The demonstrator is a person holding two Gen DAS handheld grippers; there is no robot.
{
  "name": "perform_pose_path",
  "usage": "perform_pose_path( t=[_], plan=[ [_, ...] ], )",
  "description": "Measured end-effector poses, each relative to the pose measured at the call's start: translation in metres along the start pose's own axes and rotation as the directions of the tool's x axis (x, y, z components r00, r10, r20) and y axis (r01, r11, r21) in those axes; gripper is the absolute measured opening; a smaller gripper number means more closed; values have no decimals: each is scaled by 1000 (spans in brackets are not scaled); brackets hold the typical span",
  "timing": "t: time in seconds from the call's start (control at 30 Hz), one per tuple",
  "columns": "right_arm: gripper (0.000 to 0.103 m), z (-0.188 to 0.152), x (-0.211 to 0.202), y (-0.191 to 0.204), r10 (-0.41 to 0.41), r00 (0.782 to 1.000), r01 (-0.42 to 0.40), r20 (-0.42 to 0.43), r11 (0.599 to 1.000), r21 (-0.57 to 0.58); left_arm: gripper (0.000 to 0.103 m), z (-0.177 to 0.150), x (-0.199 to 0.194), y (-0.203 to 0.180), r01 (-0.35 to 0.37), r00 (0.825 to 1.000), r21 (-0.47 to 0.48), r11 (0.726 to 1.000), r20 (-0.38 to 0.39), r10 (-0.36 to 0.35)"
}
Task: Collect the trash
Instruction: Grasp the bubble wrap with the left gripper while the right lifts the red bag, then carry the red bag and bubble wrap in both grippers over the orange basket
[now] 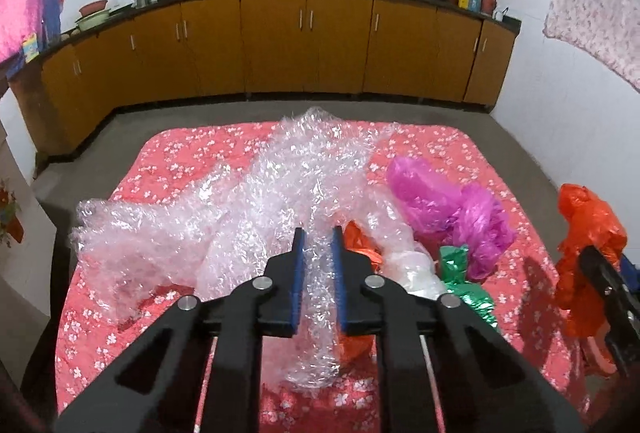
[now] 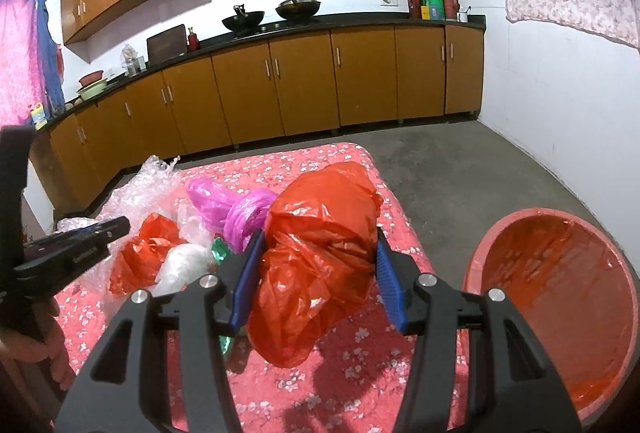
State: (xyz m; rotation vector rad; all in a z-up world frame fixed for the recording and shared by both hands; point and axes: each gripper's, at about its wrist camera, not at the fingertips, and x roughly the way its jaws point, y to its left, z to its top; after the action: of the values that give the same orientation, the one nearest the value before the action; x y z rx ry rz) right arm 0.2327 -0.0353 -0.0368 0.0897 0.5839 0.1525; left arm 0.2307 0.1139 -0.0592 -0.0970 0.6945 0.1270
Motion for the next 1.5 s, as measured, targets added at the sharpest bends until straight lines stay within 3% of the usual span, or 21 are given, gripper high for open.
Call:
perform_pose_path(
  t=[0.43,0.9,1.33,1.5],
  plan=[
    [52,0,-30,-10,20,999,-20,32,1000,10,10,15,-54,-5,75,993,-13,997,91,-74],
    [52,-3,-61,-64,-58,997,55,53,997,56,9,12,-73,-71,196,975,83,977,91,-203],
    [52,-14,-85,-137,-181,982,175,44,978,116,9,2,-71,-150,341,936,154,927,39,-350],
    [52,-19,-89,-158,-217,975,210,38,968,136,8,-3,-74,-170,400,912,168,901,25,-409]
  ],
)
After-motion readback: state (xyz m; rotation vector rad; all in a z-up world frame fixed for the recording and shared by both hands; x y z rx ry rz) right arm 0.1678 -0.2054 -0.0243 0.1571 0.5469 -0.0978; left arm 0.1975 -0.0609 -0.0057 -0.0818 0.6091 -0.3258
